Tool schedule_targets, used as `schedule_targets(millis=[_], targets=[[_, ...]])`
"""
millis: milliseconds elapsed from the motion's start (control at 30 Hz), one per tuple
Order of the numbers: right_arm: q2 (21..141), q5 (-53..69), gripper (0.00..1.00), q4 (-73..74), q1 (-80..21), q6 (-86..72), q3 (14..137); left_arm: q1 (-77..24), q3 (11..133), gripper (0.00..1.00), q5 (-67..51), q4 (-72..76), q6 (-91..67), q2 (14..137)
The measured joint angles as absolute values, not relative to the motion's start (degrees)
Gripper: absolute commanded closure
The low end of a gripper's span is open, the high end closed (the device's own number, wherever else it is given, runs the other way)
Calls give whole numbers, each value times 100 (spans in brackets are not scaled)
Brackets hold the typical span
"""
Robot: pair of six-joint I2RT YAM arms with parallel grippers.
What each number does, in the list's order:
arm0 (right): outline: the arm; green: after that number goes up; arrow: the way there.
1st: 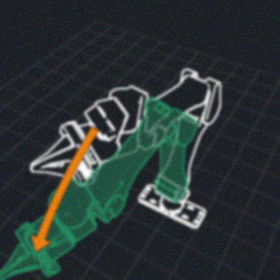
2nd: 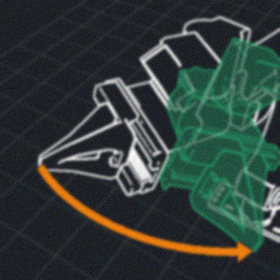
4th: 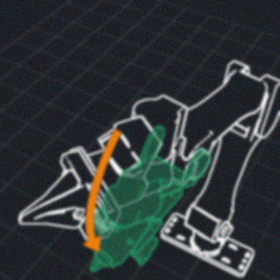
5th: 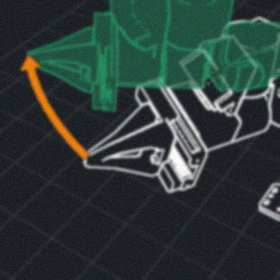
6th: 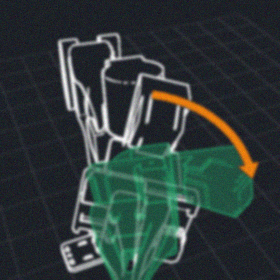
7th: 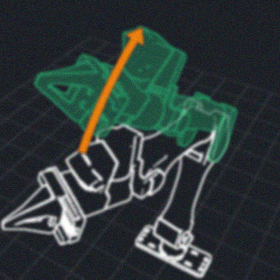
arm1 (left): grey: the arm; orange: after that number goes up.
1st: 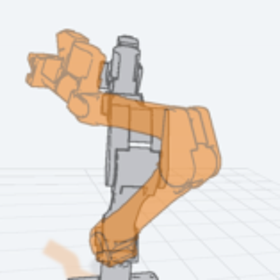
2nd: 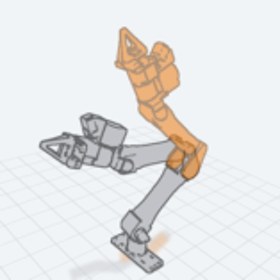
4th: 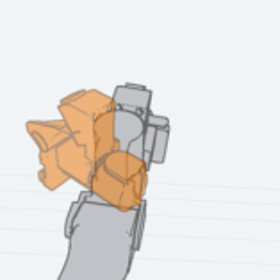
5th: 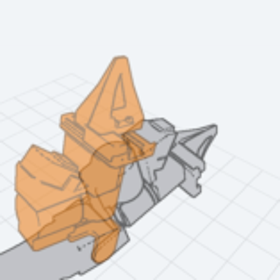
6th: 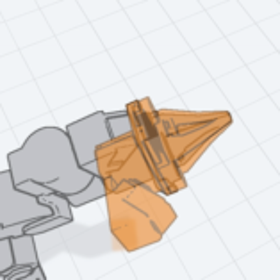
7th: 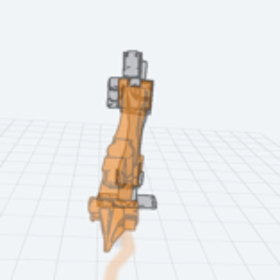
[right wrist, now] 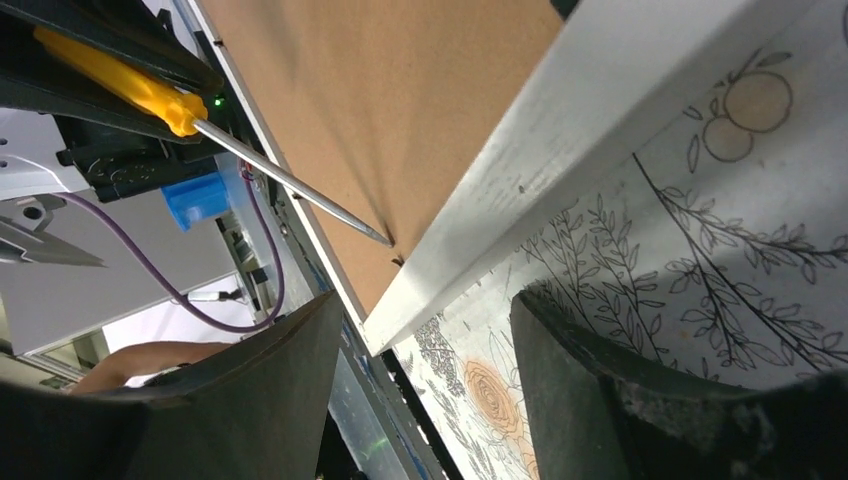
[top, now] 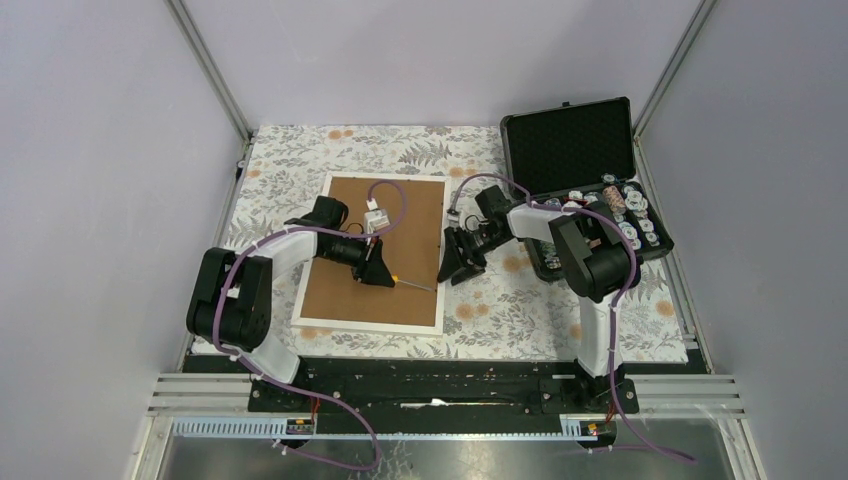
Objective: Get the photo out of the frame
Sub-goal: Adjust the photo frame at the center of the board.
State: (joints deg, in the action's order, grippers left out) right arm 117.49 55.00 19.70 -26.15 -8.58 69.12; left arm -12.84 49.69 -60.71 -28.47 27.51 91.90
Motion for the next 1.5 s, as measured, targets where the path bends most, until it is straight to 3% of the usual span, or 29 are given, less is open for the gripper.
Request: schedule_targets(millis=[200, 533, 867, 1000, 1133, 1333, 1500], targets=[[11723, 4834, 18, 1846, -2683, -1516, 7240, -923, 5083, 100, -6038, -2947, 2536, 9201], [12156, 2294, 24, 1507, -2624, -2600, 8923, -613, 5389, 100, -5837, -3000, 2180, 9144], [13168, 849, 48, 1492, -2609, -3221, 10079, -602, 5389, 100, -5706, -2985, 1918, 8971], [13345, 674, 69, 1503, -2591, -3385, 10318, -576, 5389, 100, -5651, -2980, 1876, 8919], [13397, 451, 83, 1522, -2569, -3559, 10447, -554, 5389, 100, -5594, -2982, 1833, 8903], [13421, 368, 96, 1507, -2493, -3741, 10481, -534, 5485, 100, -5509, -3022, 1817, 8903], [13421, 360, 96, 1511, -2279, -3833, 10481, -523, 5612, 100, -5478, -3037, 1815, 8912]])
